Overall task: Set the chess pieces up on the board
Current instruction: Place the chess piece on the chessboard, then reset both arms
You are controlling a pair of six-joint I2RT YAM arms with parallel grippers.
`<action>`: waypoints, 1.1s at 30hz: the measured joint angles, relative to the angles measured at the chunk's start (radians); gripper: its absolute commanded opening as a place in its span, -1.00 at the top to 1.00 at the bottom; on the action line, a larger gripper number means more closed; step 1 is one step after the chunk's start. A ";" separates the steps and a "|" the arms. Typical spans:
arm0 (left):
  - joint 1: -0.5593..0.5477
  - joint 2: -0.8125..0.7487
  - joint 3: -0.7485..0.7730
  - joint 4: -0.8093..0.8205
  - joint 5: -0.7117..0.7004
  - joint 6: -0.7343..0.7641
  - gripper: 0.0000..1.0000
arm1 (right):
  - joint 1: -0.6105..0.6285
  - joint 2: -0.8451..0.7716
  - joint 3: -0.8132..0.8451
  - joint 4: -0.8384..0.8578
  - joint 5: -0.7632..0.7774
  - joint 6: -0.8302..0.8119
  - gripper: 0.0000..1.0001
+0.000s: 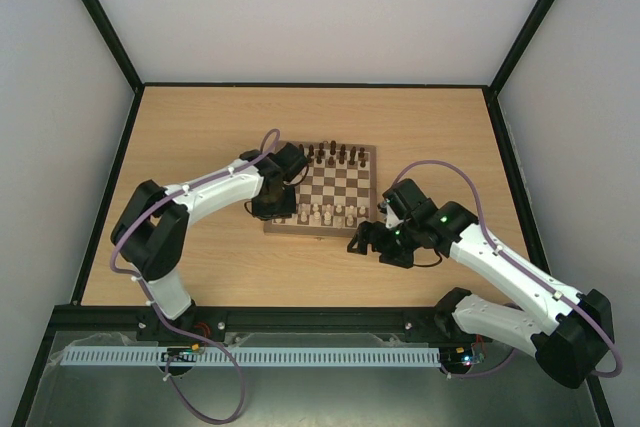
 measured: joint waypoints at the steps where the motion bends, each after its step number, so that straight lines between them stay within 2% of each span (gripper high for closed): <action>1: 0.000 -0.002 0.000 0.000 0.002 0.000 0.41 | 0.000 0.000 0.000 0.000 0.000 0.000 -0.86; 2: 0.000 -0.003 0.000 0.000 0.003 0.000 0.39 | 0.000 0.000 0.000 0.001 0.000 0.000 -0.88; 7: 0.000 -0.034 0.000 -0.012 0.003 -0.007 -0.18 | 0.000 0.000 0.000 0.001 0.000 0.000 -0.96; 9: 0.000 -0.082 0.000 -0.027 -0.008 -0.005 -0.59 | 0.000 0.001 0.003 -0.002 0.000 -0.001 -0.98; 10: 0.000 -0.119 0.000 -0.035 -0.016 -0.008 -0.92 | 0.000 0.003 0.008 -0.006 0.002 -0.002 -0.97; 11: 0.000 -0.162 0.001 -0.043 -0.026 -0.006 -0.98 | 0.000 0.006 0.017 -0.011 0.002 -0.004 -0.97; 18: 0.011 -0.468 0.032 -0.111 -0.096 -0.018 -0.98 | 0.000 0.033 0.177 -0.043 0.049 -0.024 -0.97; 23: 0.027 -0.507 0.109 -0.184 -0.171 -0.019 -0.98 | 0.000 0.060 0.355 -0.067 0.121 -0.078 -0.97; 28: 0.053 -0.530 0.166 -0.215 -0.185 -0.016 -0.99 | 0.000 0.103 0.566 -0.097 0.198 -0.157 -0.97; 33: 0.075 -0.541 0.372 -0.210 -0.179 0.011 -0.98 | 0.000 0.199 0.867 -0.163 0.273 -0.244 -0.97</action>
